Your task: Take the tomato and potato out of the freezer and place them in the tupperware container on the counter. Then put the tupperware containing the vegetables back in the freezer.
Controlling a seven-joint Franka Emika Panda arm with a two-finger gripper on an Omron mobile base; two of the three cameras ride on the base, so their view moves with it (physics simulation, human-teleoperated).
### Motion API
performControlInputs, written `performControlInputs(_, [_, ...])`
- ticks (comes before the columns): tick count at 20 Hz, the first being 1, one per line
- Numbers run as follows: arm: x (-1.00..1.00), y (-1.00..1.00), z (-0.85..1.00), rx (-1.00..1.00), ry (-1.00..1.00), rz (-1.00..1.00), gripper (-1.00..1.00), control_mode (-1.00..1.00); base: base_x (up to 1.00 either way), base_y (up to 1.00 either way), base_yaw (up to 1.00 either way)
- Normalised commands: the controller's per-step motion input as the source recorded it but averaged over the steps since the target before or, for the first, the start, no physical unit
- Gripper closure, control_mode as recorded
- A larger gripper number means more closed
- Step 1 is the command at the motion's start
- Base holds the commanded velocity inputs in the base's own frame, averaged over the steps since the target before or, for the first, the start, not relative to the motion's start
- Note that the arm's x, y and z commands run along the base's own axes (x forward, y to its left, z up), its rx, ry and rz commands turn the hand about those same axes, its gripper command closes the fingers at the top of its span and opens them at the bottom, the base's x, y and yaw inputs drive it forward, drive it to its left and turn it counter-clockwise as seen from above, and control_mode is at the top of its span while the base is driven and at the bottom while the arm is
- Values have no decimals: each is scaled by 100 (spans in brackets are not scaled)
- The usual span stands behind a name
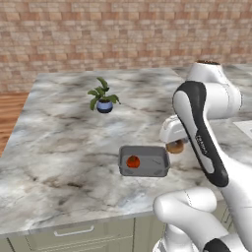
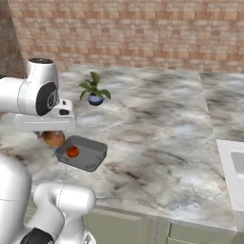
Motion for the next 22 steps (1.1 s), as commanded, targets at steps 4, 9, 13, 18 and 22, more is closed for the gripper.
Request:
performControlInputs(4, [100, 30, -93, 0, 12, 9, 100, -100, 0, 0, 0])
performControlInputs(9, [99, 2, -61, 0, 1, 4, 100, -100, 0, 0, 0])
performControlInputs(13, [71, 1, -67, -2, 0, 0, 100, -100, 0, 0, 0])
performControlInputs(18, [42, 2, -75, -3, 0, 0, 100, -100, 0, 0, 0])
performControlInputs(22, [24, 0, -46, -2, -2, 0, 100, -100, 0, 0, 0])
